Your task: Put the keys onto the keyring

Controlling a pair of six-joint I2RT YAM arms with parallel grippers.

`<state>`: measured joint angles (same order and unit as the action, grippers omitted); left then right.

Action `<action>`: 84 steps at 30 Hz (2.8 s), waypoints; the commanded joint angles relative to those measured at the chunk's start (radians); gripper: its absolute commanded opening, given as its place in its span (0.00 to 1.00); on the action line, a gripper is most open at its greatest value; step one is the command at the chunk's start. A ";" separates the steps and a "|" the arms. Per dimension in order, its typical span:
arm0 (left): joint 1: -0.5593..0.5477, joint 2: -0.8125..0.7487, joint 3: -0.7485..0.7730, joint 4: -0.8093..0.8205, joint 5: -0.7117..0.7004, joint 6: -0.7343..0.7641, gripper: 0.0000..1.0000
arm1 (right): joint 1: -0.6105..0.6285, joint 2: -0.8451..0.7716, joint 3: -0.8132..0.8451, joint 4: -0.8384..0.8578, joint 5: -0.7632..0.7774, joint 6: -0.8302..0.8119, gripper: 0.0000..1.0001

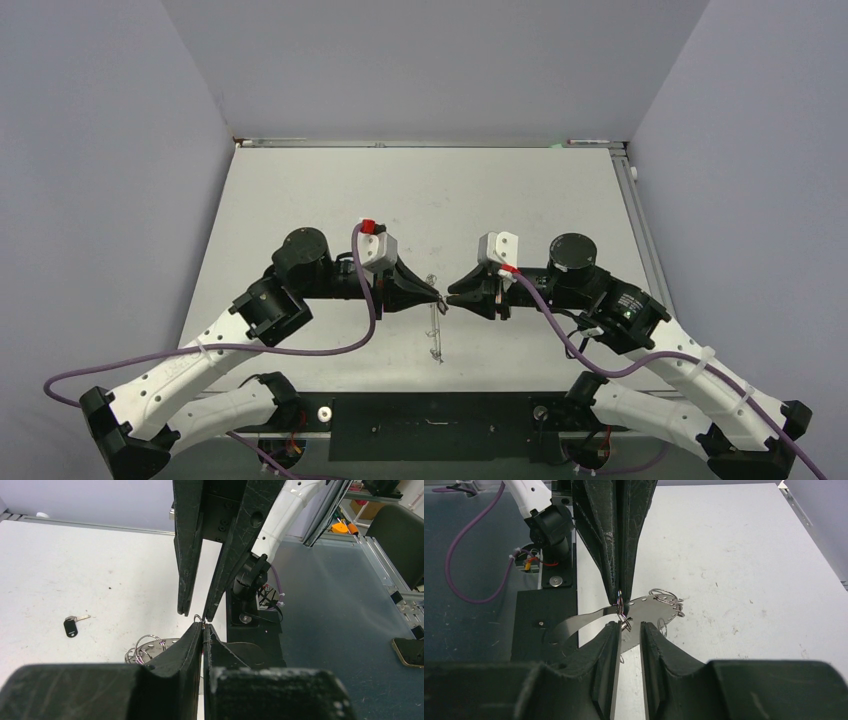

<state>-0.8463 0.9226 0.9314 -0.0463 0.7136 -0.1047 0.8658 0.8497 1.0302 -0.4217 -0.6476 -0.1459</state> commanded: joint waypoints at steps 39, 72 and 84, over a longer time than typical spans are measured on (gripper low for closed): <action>0.044 -0.043 -0.059 0.284 -0.072 -0.167 0.00 | 0.003 -0.016 -0.061 0.148 -0.013 0.067 0.05; 0.081 -0.062 -0.097 0.393 0.021 -0.240 0.00 | 0.003 -0.026 -0.005 0.181 0.033 0.076 0.45; 0.081 -0.089 -0.107 0.412 -0.026 -0.245 0.00 | 0.005 0.036 -0.019 0.335 -0.055 0.143 0.31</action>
<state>-0.7704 0.8597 0.8219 0.2848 0.7105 -0.3374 0.8658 0.8669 0.9920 -0.2066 -0.6468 -0.0383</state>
